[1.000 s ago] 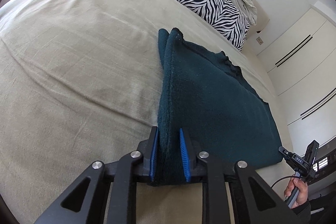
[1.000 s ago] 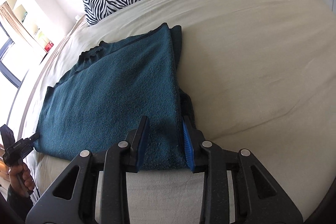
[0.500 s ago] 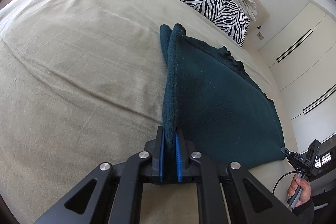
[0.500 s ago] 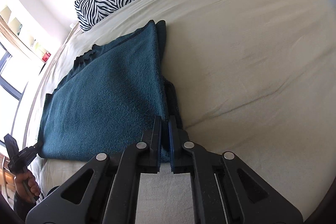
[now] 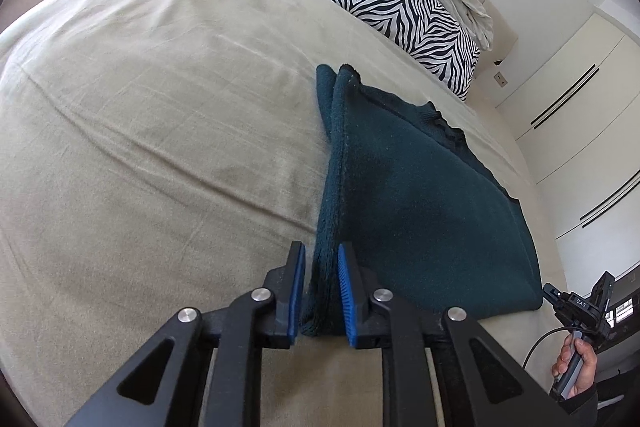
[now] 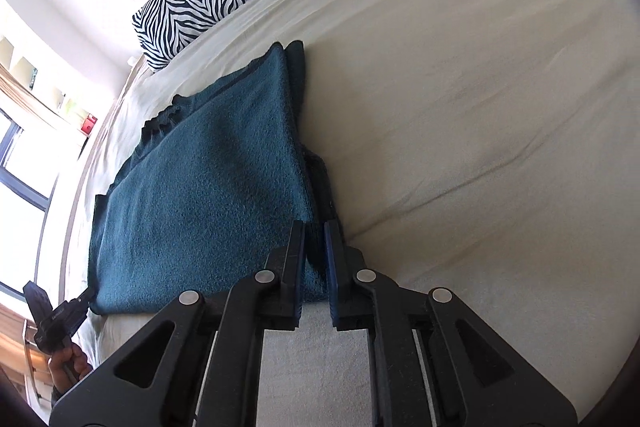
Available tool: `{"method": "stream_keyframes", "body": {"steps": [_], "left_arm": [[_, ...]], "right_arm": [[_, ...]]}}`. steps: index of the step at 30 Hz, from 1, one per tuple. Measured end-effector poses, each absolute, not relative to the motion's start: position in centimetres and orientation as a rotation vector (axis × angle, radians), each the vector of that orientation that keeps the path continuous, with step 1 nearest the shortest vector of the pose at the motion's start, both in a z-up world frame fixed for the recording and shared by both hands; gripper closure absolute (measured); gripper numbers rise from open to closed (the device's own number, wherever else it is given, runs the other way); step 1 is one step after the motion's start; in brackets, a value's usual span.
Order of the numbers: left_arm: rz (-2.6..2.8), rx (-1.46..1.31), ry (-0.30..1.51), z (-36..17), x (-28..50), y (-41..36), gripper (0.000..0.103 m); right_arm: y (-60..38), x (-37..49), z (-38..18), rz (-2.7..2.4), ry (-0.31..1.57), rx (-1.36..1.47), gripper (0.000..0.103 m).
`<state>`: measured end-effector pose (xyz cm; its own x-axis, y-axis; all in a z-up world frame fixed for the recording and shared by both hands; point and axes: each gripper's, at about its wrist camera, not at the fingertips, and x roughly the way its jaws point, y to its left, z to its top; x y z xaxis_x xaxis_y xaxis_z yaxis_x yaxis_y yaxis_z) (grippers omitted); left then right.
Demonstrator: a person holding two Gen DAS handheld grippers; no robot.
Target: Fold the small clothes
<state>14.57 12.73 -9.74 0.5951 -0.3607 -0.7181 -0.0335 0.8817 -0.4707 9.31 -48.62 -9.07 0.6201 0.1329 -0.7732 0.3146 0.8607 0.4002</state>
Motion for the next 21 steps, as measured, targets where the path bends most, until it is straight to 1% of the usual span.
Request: {"method": "stream_keyframes", "body": {"steps": [1,2,3,4,5,6,8,10,11,13,14,17,18,19,20,21], "left_arm": [[-0.188,-0.442,0.896,-8.7,14.6,12.6,0.077],[-0.184,-0.412,0.873,-7.7,15.0,12.3,0.068],[-0.189,-0.377,0.851,-6.7,15.6,11.7,0.062],[-0.199,-0.338,0.831,-5.8,16.5,10.8,0.06],[-0.207,-0.299,0.814,-5.1,17.6,9.8,0.058],[-0.212,-0.268,0.795,-4.6,18.9,8.7,0.056],[-0.208,-0.203,0.778,-4.3,21.8,6.3,0.051],[-0.209,-0.162,0.785,-4.7,24.9,4.1,0.051],[-0.198,-0.133,0.781,-5.1,26.1,3.2,0.051],[-0.158,-0.046,0.805,-6.5,28.5,1.7,0.051],[-0.152,-0.045,0.834,-7.4,29.5,1.6,0.051],[-0.146,-0.101,0.917,-11.0,31.5,2.7,0.046],[-0.168,-0.123,0.887,-11.5,31.4,3.1,0.045],[-0.182,-0.14,0.871,-11.5,31.3,3.4,0.044],[-0.189,-0.146,0.871,-11.4,31.3,3.5,0.043],[-0.201,-0.149,0.871,-11.4,31.4,3.4,0.039]], "right_arm": [[-48.5,9.2,-8.0,-0.115,0.879,0.526,0.08],[-48.3,9.3,-7.0,-0.119,0.85,0.516,0.07],[-47.9,9.6,-6.0,-0.114,0.82,0.515,0.062],[-47.2,10.3,-5.1,-0.097,0.789,0.514,0.043],[-46.2,11.2,-4.3,-0.061,0.762,0.508,0.034],[-44.9,12.7,-3.7,0.006,0.753,0.498,0.034],[-42.2,16.5,-3.6,0.164,0.794,0.52,0.034],[-39.6,20.4,-4.4,0.261,0.82,0.579,0.034],[-38.5,22.3,-5.2,0.297,0.837,0.614,0.036],[-36.5,25.7,-6.8,0.35,0.865,0.706,0.036],[-35.5,27.3,-7.7,0.394,0.881,0.757,0.036],[-33.3,30.9,-11.0,0.441,0.946,0.857,0.036],[-33.3,31.7,-12.1,0.419,0.968,0.869,0.036],[-33.8,32.1,-13.1,0.395,0.972,0.888,0.047],[-34.9,32.3,-13.7,0.37,0.959,0.917,0.068],[-36.3,32.3,-14.4,0.355,0.939,0.962,0.075]]}}
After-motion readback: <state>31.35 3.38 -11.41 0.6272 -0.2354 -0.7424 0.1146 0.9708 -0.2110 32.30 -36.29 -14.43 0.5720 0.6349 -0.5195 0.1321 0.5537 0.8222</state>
